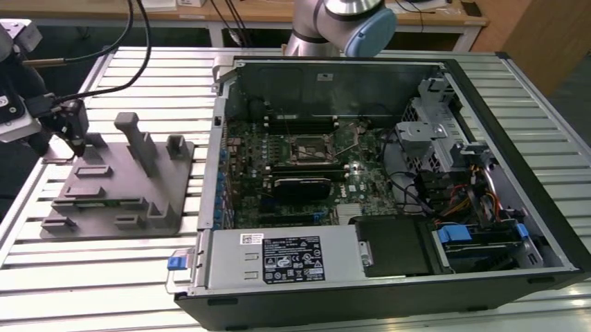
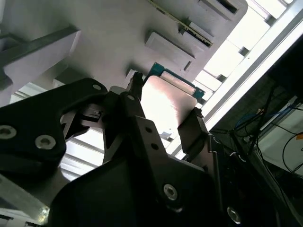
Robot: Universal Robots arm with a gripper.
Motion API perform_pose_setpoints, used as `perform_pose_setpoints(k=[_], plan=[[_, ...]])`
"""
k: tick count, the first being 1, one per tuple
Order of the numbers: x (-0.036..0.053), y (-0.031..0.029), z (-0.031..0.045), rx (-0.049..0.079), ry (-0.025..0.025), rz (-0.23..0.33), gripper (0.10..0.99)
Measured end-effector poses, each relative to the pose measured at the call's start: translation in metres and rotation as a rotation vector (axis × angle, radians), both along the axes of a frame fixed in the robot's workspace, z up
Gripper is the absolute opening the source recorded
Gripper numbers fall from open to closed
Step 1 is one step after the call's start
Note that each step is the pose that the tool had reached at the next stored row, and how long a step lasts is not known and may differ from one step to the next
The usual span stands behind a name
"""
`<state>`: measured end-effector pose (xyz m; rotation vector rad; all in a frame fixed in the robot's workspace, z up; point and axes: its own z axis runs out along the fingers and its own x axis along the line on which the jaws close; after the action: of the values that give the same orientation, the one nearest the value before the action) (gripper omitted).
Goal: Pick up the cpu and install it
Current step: 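Pick up the cpu and move it towards the insertion slot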
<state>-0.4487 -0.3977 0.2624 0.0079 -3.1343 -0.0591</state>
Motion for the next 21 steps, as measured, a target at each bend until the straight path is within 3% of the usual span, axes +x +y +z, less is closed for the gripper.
perform_pose_setpoints(k=[21], plan=[[0.0000,0.0000,0.0531,0.000,-0.0021,-0.014,0.553]])
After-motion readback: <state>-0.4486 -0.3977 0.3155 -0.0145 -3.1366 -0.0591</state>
